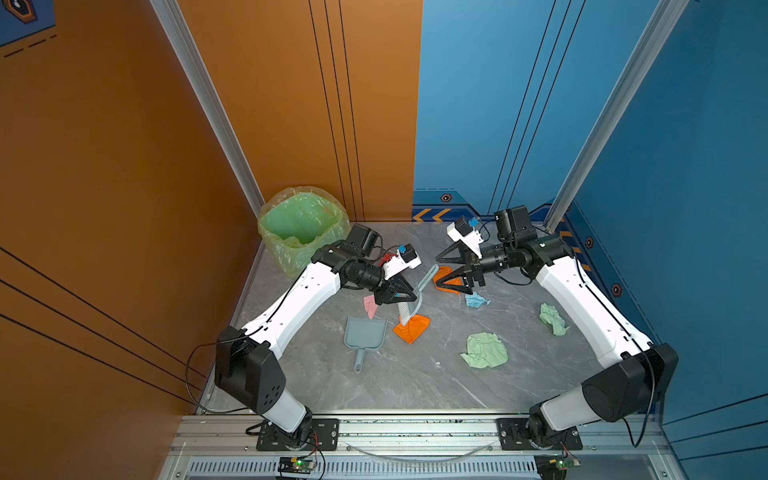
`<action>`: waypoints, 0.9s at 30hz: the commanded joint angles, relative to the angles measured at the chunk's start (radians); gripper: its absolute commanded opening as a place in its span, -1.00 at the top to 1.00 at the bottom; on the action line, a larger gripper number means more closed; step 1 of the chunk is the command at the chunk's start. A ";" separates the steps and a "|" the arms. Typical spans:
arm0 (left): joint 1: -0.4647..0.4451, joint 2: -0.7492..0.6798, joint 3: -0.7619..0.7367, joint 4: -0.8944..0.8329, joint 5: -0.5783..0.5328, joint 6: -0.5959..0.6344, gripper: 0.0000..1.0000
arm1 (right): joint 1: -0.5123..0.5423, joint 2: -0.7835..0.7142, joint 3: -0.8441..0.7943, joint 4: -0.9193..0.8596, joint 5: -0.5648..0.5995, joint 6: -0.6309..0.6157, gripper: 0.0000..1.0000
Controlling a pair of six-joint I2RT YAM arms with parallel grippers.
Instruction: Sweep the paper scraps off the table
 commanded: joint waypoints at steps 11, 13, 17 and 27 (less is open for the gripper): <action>-0.010 0.050 0.037 0.001 0.074 0.027 1.00 | 0.000 0.027 -0.005 -0.052 -0.012 -0.021 -0.92; -0.012 0.054 0.039 0.001 0.073 0.023 1.00 | 0.002 0.031 -0.004 -0.058 -0.010 -0.023 -0.91; -0.013 0.065 0.049 -0.003 0.073 0.017 1.00 | 0.013 0.044 0.000 -0.083 0.009 -0.039 -0.91; -0.031 0.102 0.083 -0.066 0.074 0.033 1.00 | 0.057 0.080 0.002 -0.138 0.080 -0.095 -0.92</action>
